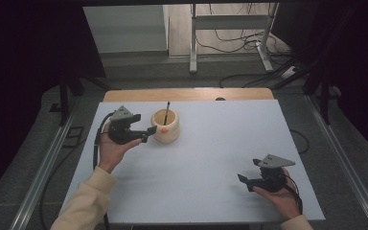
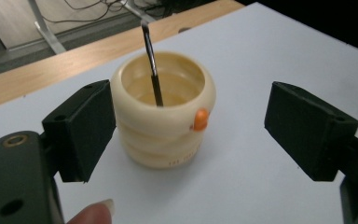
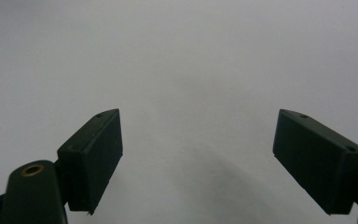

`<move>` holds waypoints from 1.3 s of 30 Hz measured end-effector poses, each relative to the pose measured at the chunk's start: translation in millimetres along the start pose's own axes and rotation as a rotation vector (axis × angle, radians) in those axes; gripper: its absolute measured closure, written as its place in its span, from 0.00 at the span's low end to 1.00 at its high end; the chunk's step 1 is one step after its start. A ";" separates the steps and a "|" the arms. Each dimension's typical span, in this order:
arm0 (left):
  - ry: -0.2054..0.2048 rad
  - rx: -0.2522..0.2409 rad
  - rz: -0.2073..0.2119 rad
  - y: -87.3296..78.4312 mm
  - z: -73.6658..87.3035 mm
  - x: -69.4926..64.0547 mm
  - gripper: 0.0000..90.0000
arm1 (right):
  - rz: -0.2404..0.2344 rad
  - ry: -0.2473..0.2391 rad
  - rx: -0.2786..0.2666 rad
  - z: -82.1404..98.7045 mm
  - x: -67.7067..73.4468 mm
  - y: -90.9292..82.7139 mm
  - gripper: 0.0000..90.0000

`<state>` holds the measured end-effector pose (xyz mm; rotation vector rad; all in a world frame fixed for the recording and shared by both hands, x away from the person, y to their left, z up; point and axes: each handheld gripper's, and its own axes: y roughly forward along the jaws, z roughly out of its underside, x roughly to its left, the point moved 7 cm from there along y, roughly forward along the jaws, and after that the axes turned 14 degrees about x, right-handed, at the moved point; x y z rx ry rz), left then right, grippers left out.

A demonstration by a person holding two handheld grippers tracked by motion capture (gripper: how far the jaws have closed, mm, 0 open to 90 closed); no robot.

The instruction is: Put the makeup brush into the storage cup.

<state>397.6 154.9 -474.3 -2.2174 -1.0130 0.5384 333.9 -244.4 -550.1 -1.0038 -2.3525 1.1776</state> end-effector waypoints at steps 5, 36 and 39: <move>-0.001 0.008 0.002 -3.0 17.9 -6.3 0.18 | 0.003 0.019 -0.007 1.7 -3.8 -2.1 0.18; -0.053 0.099 -0.046 -16.7 132.9 -22.7 0.18 | 0.013 0.038 0.006 6.7 -9.4 0.6 0.18; -0.056 0.098 -0.050 -17.3 136.0 -22.8 0.18 | 0.013 0.030 0.001 5.9 -9.0 -0.2 0.18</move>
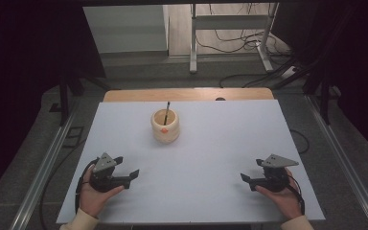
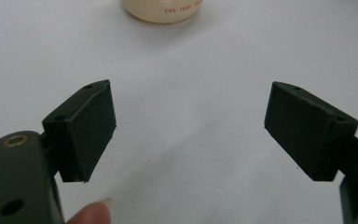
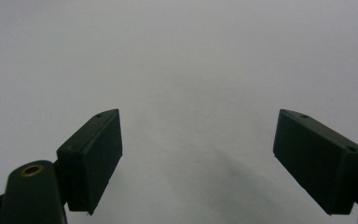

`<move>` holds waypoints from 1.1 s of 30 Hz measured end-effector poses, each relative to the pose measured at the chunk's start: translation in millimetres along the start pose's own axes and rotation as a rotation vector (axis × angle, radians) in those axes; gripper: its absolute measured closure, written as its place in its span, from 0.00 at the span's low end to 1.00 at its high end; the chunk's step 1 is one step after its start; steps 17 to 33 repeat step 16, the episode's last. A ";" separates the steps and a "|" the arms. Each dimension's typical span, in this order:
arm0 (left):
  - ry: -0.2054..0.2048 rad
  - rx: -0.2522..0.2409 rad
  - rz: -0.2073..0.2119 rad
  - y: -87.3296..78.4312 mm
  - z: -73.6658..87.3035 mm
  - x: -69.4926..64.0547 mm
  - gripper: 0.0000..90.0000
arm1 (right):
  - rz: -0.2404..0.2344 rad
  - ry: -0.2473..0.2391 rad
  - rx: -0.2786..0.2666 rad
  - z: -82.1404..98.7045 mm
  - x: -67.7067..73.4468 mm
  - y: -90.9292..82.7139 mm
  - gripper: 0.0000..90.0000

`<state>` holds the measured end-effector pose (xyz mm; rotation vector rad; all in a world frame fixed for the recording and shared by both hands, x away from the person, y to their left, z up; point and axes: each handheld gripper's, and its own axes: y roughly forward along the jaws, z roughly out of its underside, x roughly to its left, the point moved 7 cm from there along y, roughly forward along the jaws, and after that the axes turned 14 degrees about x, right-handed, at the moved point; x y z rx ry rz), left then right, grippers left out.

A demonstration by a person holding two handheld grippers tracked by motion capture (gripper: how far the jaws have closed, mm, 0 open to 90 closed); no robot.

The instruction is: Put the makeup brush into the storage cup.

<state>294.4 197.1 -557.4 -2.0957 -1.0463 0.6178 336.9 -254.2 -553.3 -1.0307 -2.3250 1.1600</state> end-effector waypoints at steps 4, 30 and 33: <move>0.006 -0.007 -0.002 -1.2 -1.1 -0.3 0.18 | 0.001 0.000 -0.002 -0.2 0.0 0.4 0.18; 0.007 -0.011 -0.015 -1.7 -2.1 2.2 0.18 | -0.006 0.008 -0.010 -0.9 -0.6 0.8 0.17; 0.007 -0.011 -0.015 -1.7 -2.1 2.2 0.18 | -0.006 0.008 -0.010 -0.9 -0.6 0.8 0.17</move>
